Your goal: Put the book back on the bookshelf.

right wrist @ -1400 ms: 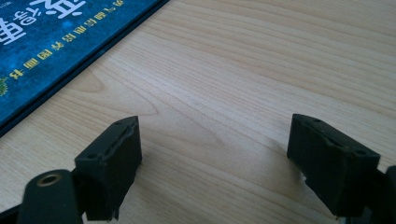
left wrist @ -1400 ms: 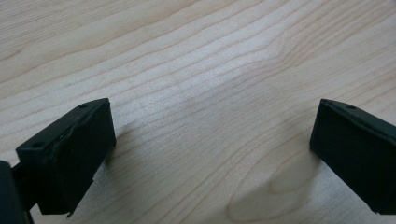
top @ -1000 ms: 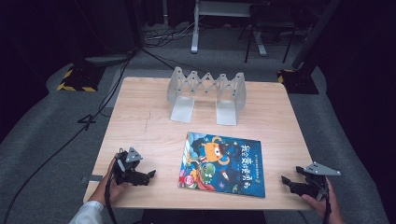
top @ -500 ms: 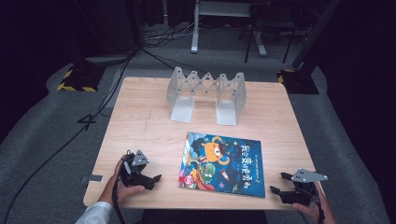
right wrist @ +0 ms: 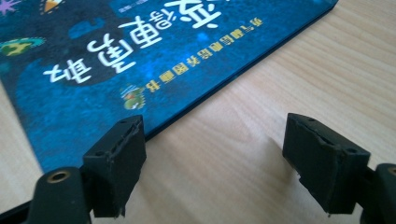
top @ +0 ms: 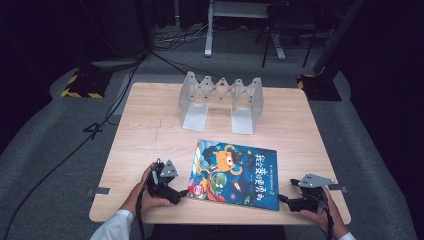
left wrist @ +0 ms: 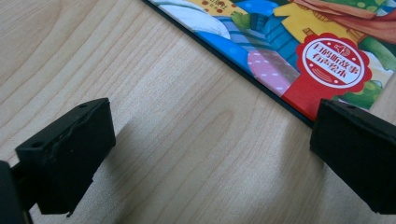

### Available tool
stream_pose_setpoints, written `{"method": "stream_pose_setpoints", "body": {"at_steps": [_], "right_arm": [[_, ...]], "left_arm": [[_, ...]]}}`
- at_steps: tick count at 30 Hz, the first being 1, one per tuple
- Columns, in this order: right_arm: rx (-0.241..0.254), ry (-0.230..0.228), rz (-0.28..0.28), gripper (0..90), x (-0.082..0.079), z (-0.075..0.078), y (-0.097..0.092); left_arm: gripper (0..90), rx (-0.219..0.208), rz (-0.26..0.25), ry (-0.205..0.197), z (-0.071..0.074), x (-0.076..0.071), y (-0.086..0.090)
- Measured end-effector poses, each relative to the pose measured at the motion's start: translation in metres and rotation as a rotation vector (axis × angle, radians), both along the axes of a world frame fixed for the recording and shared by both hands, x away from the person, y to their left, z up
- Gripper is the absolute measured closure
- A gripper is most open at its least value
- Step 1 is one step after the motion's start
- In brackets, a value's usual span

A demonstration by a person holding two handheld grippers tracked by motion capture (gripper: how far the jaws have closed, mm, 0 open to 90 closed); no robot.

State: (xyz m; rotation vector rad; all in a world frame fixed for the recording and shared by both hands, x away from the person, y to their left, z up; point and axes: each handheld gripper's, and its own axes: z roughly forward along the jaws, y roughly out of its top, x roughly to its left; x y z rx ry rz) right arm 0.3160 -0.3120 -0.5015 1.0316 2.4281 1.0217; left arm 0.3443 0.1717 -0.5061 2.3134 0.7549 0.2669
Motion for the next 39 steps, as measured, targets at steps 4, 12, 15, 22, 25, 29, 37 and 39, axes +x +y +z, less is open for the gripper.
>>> {"method": "stream_pose_setpoints", "body": {"at_steps": [4, 12, 15, 22, 25, 29, 37, 39], "right_arm": [[-0.001, 0.001, -0.041, 21.8, 0.010, 0.000, 0.000], [-0.003, 0.002, -0.097, 21.8, 0.032, 0.001, 0.000], [-0.004, 0.002, -0.108, 21.8, 0.038, 0.001, 0.000], [-0.009, 0.007, -0.104, 21.8, 0.062, 0.001, 0.012], [-0.017, 0.015, -0.087, 25.2, 0.071, 0.003, 0.023], [-0.008, 0.009, -0.097, 30.2, 0.081, 0.003, 0.033], [-0.001, -0.012, -0.122, 41.8, 0.085, 0.003, 0.050], [0.007, -0.011, -0.127, 41.4, 0.084, 0.002, 0.049]], "left_arm": [[0.6, 0.000, -0.001, 0.001, 0.000, 0.000, 0.000], [0.5, 0.002, 0.037, 0.001, 0.000, 0.016, 0.016], [0.4, 0.000, 0.017, 0.001, 0.000, 0.021, 0.017], [0.8, -0.001, 0.007, -0.002, 0.000, 0.025, 0.014], [1.4, -0.001, -0.007, -0.004, 0.000, 0.019, 0.016], [5.5, -0.010, 0.001, -0.013, 0.001, 0.006, 0.020], [8.1, -0.018, 0.012, -0.017, 0.001, -0.022, 0.019], [11.9, -0.025, 0.026, -0.019, 0.001, -0.028, 0.018]]}}
